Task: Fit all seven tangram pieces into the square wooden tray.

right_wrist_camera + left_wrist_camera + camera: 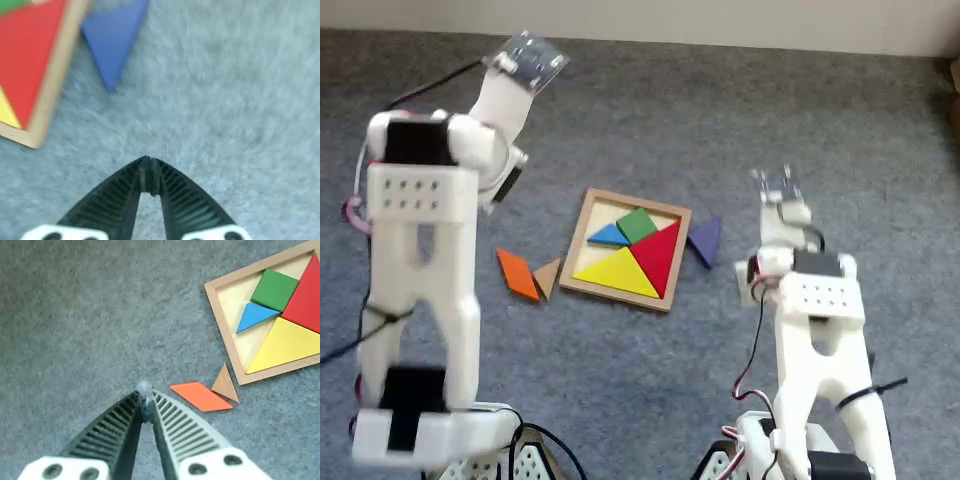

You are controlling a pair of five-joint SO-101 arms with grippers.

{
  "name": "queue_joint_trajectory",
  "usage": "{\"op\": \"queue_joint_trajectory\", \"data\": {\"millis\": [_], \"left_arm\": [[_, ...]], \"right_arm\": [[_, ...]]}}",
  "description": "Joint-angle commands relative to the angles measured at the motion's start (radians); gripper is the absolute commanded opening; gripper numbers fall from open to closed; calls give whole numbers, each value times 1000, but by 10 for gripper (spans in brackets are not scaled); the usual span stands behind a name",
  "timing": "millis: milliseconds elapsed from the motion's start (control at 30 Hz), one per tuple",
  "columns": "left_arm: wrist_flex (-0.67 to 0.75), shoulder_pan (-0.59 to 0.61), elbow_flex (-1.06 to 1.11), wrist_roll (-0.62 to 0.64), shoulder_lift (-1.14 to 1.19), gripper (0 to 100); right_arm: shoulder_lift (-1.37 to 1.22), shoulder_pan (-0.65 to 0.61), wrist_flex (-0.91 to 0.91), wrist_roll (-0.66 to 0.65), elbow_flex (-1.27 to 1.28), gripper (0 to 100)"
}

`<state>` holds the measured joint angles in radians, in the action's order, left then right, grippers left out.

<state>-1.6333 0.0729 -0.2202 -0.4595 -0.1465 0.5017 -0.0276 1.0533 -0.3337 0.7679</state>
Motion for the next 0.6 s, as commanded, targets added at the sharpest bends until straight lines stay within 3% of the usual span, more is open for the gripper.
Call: {"op": "queue_joint_trajectory", "data": {"millis": [0, 200, 400, 567], "left_arm": [[117, 27, 288, 15, -294, 24], [304, 110, 700, 104, -542, 24], [456, 257, 946, 193, -587, 24], [601, 328, 1121, 278, -587, 24]], "right_arm": [[-67, -114, 102, 2, -320, 5], [-243, -260, 97, 3, -503, 36], [-424, -415, 96, 2, -651, 167], [-596, -550, 96, 2, -785, 178]]}}
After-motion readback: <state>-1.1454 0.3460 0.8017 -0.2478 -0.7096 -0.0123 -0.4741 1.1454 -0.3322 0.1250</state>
